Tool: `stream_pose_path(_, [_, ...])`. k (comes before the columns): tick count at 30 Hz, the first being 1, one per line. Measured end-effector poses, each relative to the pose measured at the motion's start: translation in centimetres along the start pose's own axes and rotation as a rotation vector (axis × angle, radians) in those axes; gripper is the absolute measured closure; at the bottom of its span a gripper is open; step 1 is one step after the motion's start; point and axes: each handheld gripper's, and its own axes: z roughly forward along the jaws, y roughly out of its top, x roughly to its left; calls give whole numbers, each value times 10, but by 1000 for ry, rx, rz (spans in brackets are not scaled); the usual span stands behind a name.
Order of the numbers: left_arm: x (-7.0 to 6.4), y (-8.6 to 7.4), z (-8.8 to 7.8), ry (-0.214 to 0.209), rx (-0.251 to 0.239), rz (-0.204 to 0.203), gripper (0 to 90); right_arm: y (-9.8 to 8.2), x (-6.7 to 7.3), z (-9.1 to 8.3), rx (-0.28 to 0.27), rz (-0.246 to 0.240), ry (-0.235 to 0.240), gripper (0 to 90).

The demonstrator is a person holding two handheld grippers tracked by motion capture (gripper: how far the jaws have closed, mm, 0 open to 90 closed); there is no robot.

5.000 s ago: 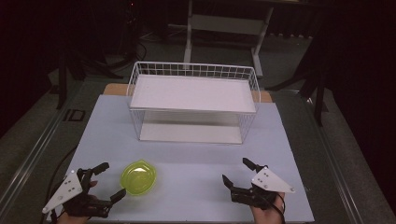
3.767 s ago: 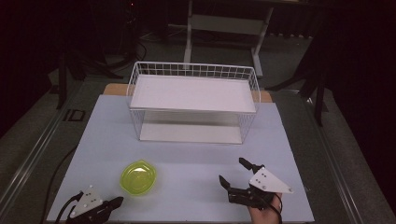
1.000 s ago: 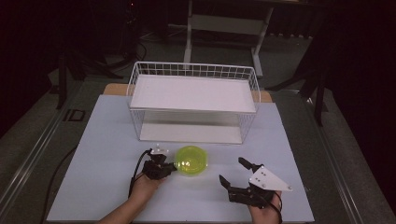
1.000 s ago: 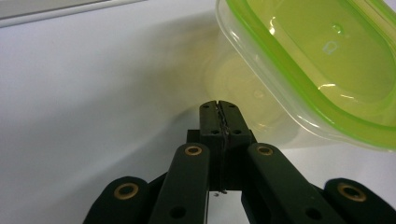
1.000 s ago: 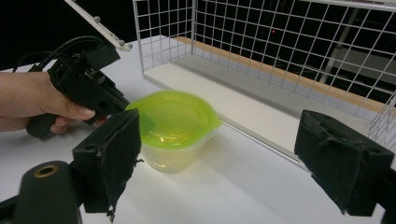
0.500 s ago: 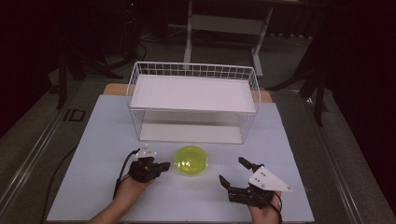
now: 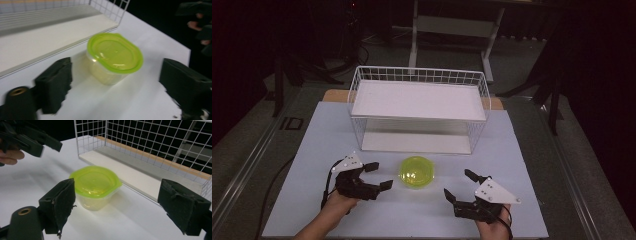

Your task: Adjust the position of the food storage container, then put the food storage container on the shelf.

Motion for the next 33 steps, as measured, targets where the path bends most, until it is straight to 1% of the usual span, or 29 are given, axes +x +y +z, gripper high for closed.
stream_pose_path(1, [1,1,0,-10,-2,-4,52,0,1,1,4,-1,1,147])
stream_pose_path(2, [1,1,0,-28,-5,-9,52,0,1,1,4,-1,1,147])
stream_pose_path(3, [2,2,1,-43,-3,-17,19,0,1,2,9,0,7,146])
stream_pose_path(4, [1,3,1,-45,-9,-15,19,1,2,2,17,3,10,146])
stream_pose_path(5, [-1,3,1,-50,-15,-4,13,2,2,4,29,-3,20,147])
stream_pose_path(7, [-4,5,2,-30,-9,15,13,2,2,5,33,-7,24,147])
stream_pose_path(8, [-5,6,2,-48,-12,21,13,3,2,6,33,-4,27,147])
stream_pose_path(9, [-6,6,2,-46,-31,21,12,4,1,8,43,3,32,147])
stream_pose_path(10, [-8,7,3,-30,-35,22,13,5,1,9,53,5,38,147])
stream_pose_path(11, [-8,8,3,-40,-35,27,13,6,1,11,62,6,44,147])
stream_pose_path(12, [-9,9,4,-62,-45,40,14,7,0,13,69,3,47,146])
stream_pose_path(13, [-10,10,4,-81,-55,63,14,7,0,13,69,3,47,146])
stream_pose_path(14, [-11,11,5,-85,-69,105,14,8,0,14,75,4,45,147])
stream_pose_path(15, [-11,12,5,-85,-73,120,15,10,-1,15,76,7,42,147])
stream_pose_path(16, [-11,14,6,-89,-71,134,21,13,-2,17,72,20,47,147])
stream_pose_path(17, [-11,16,7,-93,-73,139,21,13,-2,17,72,20,47,147])
stream_pose_path(19, [-10,20,8,-92,-79,139,22,16,-3,20,76,28,51,147])
stream_pose_path(20, [-9,22,9,-87,-77,121,37,17,-4,21,80,29,52,147])
stream_pose_path(21, [-7,24,9,-97,-63,73,60,19,-4,23,82,31,53,146])
stream_pose_path(22, [-7,24,9,-97,-63,73,59,19,-4,23,82,31,53,146])
stream_pose_path(23, [-4,30,12,-89,-10,-3,59,20,-5,24,80,39,59,138])
stream_pose_path(24, [-3,31,12,-85,-7,4,53,24,-6,29,81,29,44,136])
stream_pose_path(25, [-3,33,15,-83,7,14,54,24,-6,30,73,31,42,134])
stream_pose_path(26, [-2,34,17,-86,10,18,53,26,-6,32,77,34,45,134])
stream_pose_path(28, [-2,35,21,-81,19,33,53,27,-8,36,86,27,30,136])
stream_pose_path(30, [-2,37,26,-80,32,54,54,28,-9,40,102,60,45,138])
stream_pose_path(31, [-2,37,29,-75,38,61,54,28,-11,43,99,85,46,137])
stream_pose_path(32, [-1,38,31,-76,43,61,54,28,-12,46,100,103,64,128])
stream_pose_path(33, [-1,38,34,-71,44,65,54,28,-12,50,104,110,69,117])
